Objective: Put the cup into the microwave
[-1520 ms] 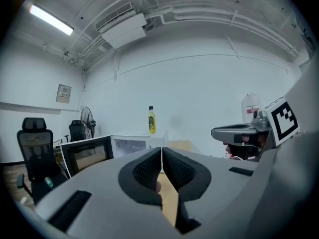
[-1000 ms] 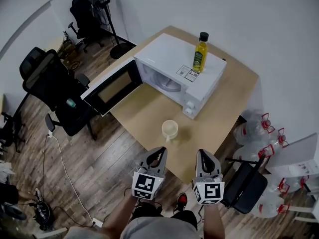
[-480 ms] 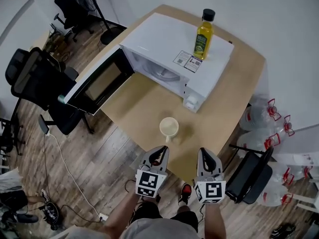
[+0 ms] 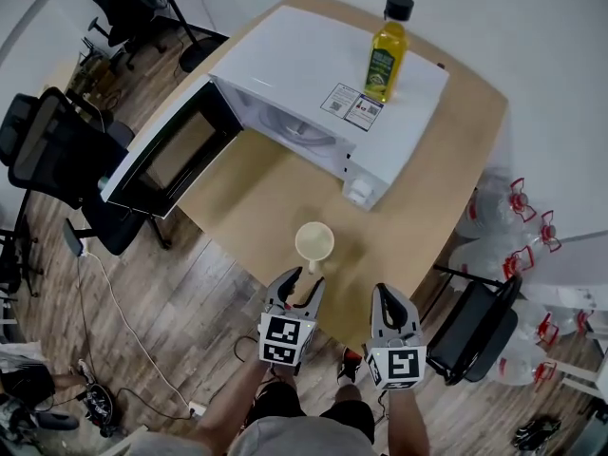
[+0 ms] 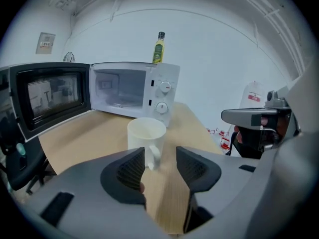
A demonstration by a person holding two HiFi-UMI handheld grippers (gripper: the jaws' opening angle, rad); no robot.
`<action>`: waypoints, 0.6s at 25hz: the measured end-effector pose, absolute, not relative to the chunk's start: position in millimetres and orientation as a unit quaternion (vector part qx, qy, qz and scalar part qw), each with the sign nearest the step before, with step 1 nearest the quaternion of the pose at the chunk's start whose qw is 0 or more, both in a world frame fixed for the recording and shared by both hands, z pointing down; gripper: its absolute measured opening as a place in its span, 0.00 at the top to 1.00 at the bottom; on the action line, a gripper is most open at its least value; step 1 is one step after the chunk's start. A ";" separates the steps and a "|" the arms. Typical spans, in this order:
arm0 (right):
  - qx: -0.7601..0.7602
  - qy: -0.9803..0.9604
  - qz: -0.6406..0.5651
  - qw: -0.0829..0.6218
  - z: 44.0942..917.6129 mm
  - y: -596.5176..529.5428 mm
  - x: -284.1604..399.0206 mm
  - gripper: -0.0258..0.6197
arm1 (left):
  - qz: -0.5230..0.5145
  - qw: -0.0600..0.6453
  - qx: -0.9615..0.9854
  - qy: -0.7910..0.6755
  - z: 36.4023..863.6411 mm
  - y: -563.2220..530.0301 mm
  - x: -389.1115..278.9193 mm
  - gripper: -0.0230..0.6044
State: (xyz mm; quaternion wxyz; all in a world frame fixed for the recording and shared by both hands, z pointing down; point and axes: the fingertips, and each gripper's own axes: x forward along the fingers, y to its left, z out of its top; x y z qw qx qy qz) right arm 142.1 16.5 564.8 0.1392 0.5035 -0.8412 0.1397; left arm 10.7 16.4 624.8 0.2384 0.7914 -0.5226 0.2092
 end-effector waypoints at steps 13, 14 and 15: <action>0.516 -0.826 0.166 0.157 591.5 20.0 157.8 0.93 | 0.219 0.265 0.781 -0.521 656.1 -0.8 14.6 0.63; 0.516 -0.825 0.169 0.157 592.9 20.7 158.3 0.93 | 0.221 0.267 0.780 -0.520 657.4 -0.9 14.8 0.63; 0.517 -0.824 0.172 0.156 594.0 21.2 158.7 0.93 | 0.223 0.269 0.780 -0.520 658.7 -1.0 15.1 0.63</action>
